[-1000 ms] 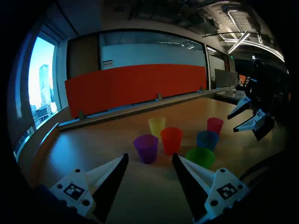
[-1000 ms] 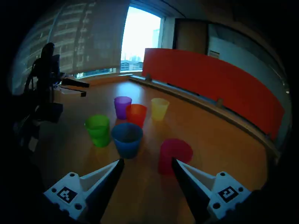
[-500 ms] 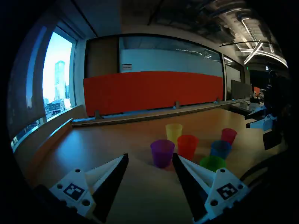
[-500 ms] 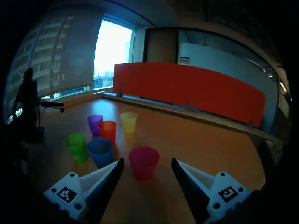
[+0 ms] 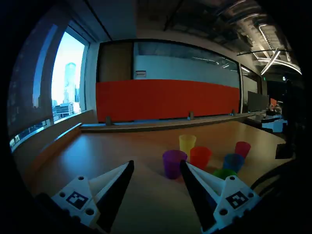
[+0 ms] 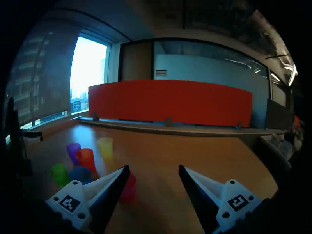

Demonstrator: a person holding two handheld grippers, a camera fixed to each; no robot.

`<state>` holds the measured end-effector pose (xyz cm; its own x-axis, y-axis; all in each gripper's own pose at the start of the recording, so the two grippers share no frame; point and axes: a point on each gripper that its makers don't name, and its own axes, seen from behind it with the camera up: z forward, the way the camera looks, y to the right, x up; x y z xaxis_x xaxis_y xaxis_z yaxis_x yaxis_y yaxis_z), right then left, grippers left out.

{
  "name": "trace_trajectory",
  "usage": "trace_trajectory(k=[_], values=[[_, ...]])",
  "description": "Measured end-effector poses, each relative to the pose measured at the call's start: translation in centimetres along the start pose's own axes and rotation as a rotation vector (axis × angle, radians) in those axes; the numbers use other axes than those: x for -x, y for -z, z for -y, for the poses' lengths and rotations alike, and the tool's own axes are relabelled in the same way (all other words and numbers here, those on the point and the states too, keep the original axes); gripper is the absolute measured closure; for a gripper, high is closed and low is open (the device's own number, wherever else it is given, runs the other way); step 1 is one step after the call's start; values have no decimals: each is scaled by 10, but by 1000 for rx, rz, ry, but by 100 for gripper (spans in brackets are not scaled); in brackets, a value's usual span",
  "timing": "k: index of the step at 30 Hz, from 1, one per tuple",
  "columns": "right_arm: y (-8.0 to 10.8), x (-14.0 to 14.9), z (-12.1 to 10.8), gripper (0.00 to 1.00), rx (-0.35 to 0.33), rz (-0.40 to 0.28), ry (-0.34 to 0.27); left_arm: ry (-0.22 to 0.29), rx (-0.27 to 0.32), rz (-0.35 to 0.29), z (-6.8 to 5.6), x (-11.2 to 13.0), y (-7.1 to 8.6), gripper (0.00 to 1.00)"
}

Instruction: Pour water

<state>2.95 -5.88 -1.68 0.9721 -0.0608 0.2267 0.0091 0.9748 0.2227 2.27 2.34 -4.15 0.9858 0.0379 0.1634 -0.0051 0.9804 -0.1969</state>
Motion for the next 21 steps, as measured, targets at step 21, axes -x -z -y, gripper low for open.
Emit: trace_trajectory(k=[21], values=[[1,-21,-27,3,159,-124,-45,41,-30,-61,-1,-17,1,13]])
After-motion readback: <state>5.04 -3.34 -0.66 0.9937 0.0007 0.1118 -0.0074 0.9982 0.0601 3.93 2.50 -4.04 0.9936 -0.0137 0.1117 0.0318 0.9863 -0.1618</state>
